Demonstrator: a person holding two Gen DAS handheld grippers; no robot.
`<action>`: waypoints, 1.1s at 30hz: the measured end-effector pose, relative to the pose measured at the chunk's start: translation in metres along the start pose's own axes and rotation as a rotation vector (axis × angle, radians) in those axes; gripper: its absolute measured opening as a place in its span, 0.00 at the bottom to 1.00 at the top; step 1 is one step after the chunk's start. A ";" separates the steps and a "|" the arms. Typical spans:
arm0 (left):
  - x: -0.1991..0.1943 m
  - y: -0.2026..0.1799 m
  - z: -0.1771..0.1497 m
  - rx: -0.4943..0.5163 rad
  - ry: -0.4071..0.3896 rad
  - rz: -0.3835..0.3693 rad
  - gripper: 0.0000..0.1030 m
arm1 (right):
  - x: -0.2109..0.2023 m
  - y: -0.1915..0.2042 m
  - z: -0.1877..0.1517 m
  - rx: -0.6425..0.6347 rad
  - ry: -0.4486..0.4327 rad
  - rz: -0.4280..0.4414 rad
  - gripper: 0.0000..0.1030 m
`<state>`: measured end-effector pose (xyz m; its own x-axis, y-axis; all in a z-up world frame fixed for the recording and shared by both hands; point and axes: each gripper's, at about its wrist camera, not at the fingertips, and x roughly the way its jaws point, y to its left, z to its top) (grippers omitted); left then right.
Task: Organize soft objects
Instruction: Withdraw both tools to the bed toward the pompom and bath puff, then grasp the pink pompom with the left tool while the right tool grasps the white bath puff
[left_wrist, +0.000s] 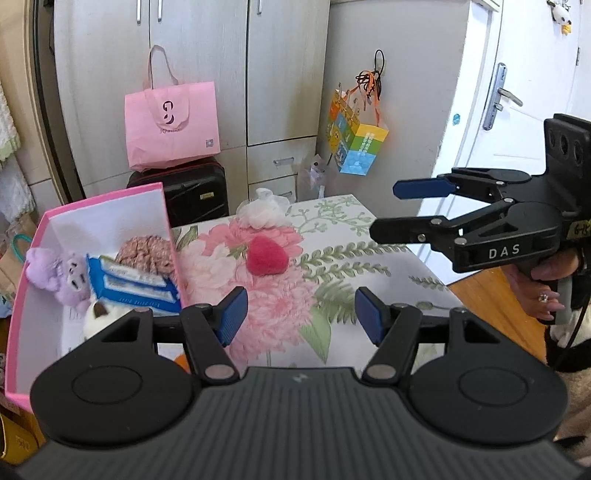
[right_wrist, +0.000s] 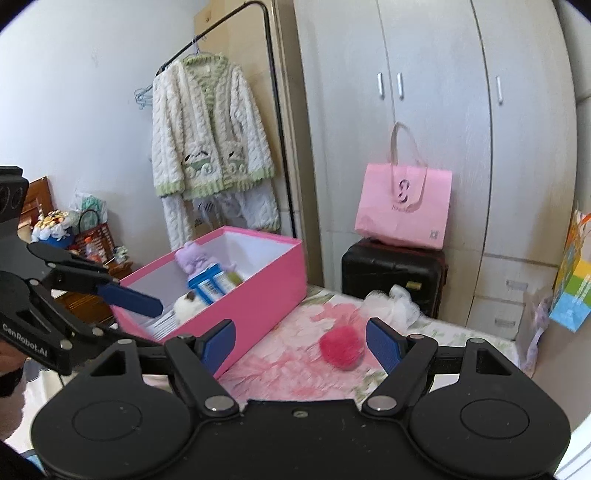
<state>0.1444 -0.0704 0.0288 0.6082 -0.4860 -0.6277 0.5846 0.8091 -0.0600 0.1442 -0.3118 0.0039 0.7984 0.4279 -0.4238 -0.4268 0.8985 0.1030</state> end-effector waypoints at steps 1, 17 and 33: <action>0.006 -0.002 0.002 0.002 -0.006 0.009 0.61 | 0.003 -0.004 0.000 -0.008 -0.014 -0.009 0.80; 0.137 -0.007 0.010 -0.100 -0.055 0.133 0.62 | 0.124 -0.103 0.017 0.097 0.091 0.122 0.80; 0.220 0.012 0.001 -0.209 -0.051 0.274 0.62 | 0.244 -0.138 -0.001 -0.004 0.203 0.089 0.85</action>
<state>0.2862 -0.1677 -0.1094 0.7561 -0.2531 -0.6036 0.2765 0.9594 -0.0559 0.3972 -0.3316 -0.1143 0.6556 0.4769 -0.5855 -0.4940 0.8573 0.1451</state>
